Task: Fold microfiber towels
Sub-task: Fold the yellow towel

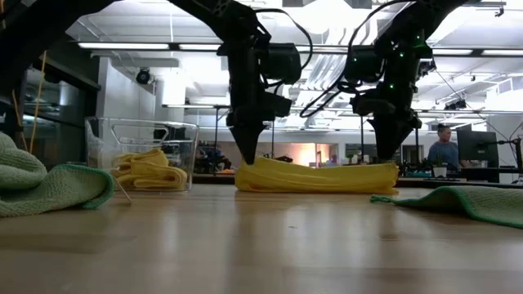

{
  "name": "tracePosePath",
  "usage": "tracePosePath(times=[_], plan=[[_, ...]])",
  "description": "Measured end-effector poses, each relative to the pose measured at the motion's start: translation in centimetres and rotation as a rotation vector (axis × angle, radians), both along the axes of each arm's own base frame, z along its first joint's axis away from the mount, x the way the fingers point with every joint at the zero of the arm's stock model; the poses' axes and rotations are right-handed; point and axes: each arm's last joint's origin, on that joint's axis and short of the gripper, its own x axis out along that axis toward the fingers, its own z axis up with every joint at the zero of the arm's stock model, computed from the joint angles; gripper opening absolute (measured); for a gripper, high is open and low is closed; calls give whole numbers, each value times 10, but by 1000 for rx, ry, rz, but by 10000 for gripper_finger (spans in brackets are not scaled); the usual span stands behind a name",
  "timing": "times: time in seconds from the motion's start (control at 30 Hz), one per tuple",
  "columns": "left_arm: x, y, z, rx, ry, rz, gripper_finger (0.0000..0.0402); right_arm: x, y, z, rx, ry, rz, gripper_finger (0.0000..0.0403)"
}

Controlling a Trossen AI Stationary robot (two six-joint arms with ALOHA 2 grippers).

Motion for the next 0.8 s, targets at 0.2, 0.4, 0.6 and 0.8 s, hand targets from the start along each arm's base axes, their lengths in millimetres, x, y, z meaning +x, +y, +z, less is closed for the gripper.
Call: tracePosePath(times=[0.2, 0.4, 0.6, 0.8], plan=[[-7, -4, 16, -87, -34, -78, 127, -5, 1, 11, -28, -31, 68, 162], [-12, -1, 46, -161, -198, -151, 136, -18, 4, 28, -22, -100, 126, 173], [-12, 30, 59, 0, -339, -10, 133, -27, 1, 36, -46, -126, 104, 172], [-15, 58, 35, 26, -307, 180, 103, -29, -11, 36, -82, -144, -39, 171]])
